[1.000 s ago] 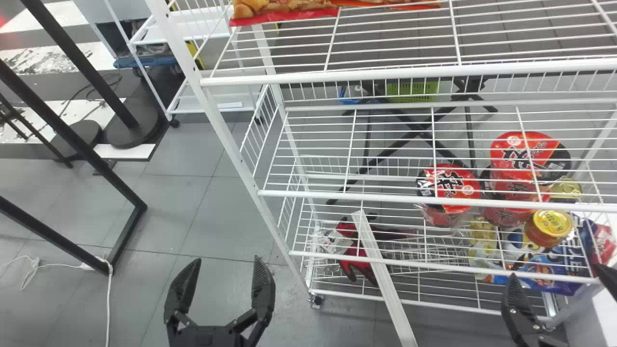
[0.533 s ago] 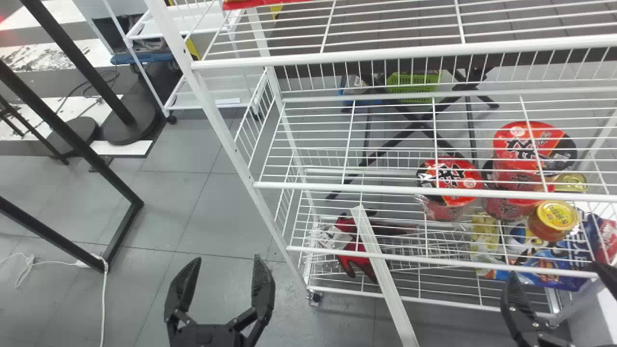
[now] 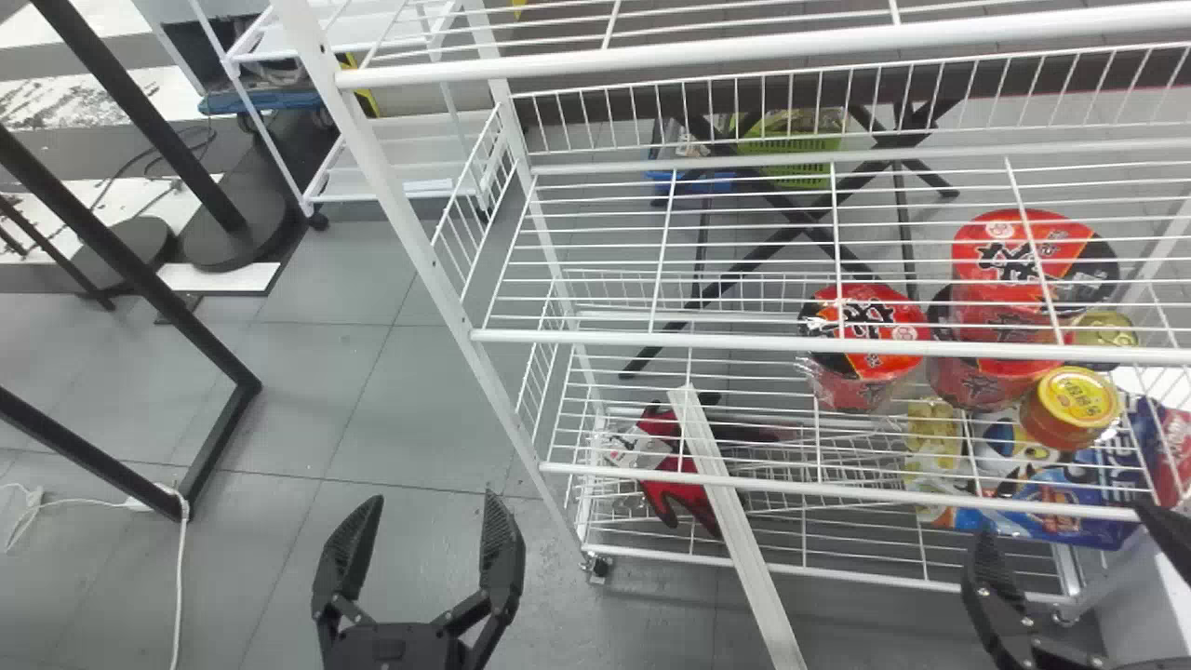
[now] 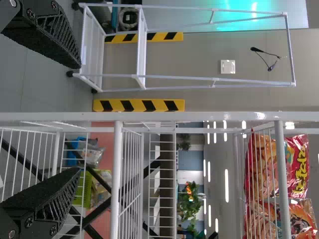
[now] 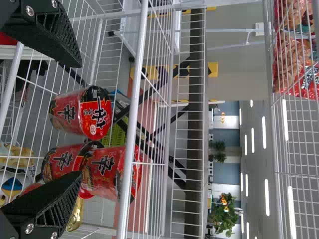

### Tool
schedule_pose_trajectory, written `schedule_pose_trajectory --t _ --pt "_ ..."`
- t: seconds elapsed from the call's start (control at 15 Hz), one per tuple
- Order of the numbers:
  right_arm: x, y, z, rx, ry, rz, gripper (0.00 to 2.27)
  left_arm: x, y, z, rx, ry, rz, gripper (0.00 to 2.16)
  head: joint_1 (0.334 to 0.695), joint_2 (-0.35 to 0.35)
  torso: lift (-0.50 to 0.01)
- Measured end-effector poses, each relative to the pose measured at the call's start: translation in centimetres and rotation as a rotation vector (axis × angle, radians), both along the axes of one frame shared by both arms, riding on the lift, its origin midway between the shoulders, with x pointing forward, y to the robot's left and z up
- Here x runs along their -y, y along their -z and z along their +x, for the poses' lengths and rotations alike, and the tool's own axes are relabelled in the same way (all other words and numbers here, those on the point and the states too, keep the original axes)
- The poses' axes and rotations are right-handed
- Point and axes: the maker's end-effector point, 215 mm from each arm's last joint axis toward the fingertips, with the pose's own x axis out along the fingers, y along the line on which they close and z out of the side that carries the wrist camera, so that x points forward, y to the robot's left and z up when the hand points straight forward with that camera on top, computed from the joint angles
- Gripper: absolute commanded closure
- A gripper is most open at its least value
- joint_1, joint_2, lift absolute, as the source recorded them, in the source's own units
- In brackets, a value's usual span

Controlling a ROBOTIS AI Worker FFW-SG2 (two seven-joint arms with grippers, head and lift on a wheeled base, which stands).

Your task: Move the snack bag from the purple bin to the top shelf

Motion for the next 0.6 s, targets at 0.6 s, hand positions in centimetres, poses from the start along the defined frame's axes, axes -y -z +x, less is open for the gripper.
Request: schedule_pose_trajectory --t 0.6 --pt "-0.25 -0.18 0.11 0.005 -0.005 0.003 0.02 0.05 0.00 -0.04 0.000 -0.002 -0.001 0.07 0.695 0.232 -0.416"
